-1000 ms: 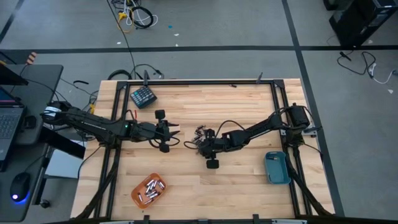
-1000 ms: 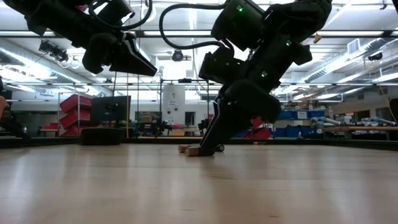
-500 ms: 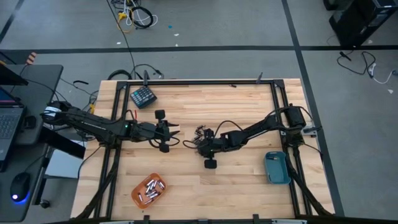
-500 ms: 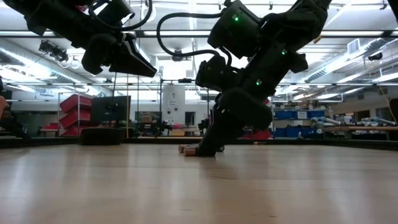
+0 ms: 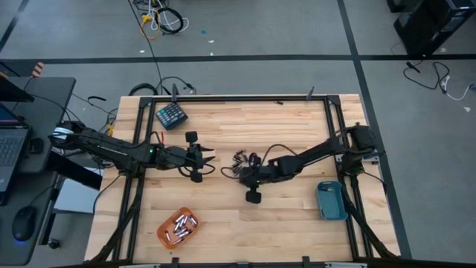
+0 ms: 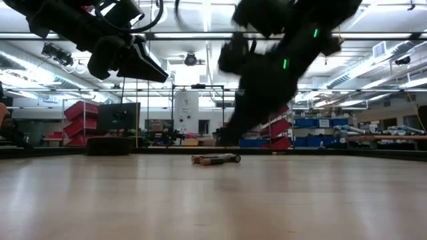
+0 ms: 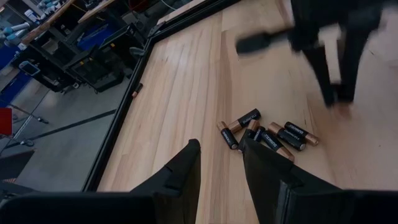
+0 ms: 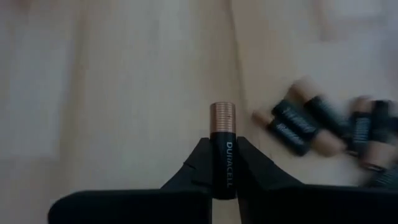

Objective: Sort batteries
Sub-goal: Put the black battery into the blue bin

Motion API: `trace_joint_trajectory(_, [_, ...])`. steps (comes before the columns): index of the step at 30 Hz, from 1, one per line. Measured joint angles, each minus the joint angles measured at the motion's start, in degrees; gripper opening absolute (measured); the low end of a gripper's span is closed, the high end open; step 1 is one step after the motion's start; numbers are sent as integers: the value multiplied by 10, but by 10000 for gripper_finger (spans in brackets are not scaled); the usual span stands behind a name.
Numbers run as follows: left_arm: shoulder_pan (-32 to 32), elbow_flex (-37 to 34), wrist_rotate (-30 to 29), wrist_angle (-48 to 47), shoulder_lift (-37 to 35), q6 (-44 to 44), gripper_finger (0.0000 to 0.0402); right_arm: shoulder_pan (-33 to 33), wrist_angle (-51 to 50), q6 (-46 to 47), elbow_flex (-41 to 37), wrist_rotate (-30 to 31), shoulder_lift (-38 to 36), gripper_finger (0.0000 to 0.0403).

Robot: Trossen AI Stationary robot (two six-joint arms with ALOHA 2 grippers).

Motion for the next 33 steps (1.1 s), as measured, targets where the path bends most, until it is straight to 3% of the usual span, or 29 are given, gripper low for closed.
trace_joint_trajectory(3, [0,0,0,0,0,0,119,6,-55,67,2,20,-53,26])
trace_joint_trajectory(9, [0,0,0,0,0,0,119,34,-284,281,2,0,-181,26])
trace_joint_trajectory(18, [0,0,0,-1,0,1,119,174,-597,721,2,-153,-320,26])
trace_joint_trajectory(25, [0,0,0,1,0,1,119,282,-695,987,2,-241,-341,30])
trace_joint_trajectory(33, [0,0,0,2,0,1,119,332,-739,1089,2,-282,-336,40])
